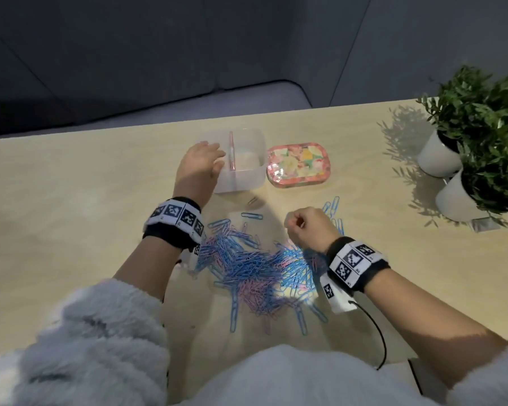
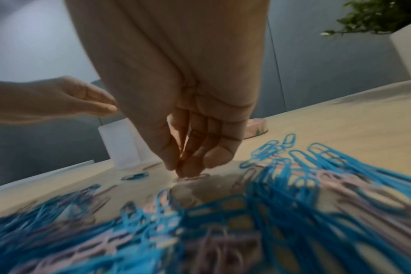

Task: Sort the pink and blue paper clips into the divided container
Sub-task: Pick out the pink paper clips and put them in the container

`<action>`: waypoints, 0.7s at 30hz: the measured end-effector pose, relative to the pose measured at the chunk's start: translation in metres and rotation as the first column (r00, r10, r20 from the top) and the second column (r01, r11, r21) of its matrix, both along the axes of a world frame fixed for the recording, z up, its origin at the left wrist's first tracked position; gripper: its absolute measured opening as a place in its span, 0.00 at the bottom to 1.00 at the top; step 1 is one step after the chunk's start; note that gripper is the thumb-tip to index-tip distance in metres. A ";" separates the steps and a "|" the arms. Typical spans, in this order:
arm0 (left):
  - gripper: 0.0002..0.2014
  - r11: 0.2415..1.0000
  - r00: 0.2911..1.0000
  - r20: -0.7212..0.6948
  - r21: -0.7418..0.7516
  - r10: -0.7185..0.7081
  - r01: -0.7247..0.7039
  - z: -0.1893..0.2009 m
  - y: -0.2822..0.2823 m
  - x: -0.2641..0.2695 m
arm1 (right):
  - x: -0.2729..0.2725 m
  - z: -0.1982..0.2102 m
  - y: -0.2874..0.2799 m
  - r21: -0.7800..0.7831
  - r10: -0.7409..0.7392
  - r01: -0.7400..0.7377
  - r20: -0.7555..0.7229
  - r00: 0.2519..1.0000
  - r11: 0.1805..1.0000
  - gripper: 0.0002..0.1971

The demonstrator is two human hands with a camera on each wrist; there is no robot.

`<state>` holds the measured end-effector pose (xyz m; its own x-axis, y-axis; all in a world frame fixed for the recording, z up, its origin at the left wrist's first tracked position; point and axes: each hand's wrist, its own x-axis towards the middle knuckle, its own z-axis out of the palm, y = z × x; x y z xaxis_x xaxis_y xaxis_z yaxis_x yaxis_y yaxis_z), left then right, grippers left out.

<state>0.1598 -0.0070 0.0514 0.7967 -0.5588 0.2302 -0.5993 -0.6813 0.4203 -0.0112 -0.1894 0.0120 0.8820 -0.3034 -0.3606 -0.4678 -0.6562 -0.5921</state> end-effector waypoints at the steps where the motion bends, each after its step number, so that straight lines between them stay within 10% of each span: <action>1: 0.09 1.000 0.998 0.065 0.003 -0.002 0.002 -0.003 0.003 -0.011 | -0.005 -0.002 0.001 -0.010 0.034 -0.034 -0.006 0.999 0.999 0.09; 7: 0.03 0.965 0.991 -0.031 0.227 -0.129 0.132 -0.043 0.037 -0.083 | -0.016 -0.002 0.023 -0.078 0.235 -0.232 0.030 0.972 0.970 0.06; 21: 0.05 0.949 0.947 -0.298 0.315 0.120 -0.022 -0.055 0.079 -0.116 | 0.021 -0.007 0.067 -0.190 0.355 -0.348 0.003 0.935 0.918 0.06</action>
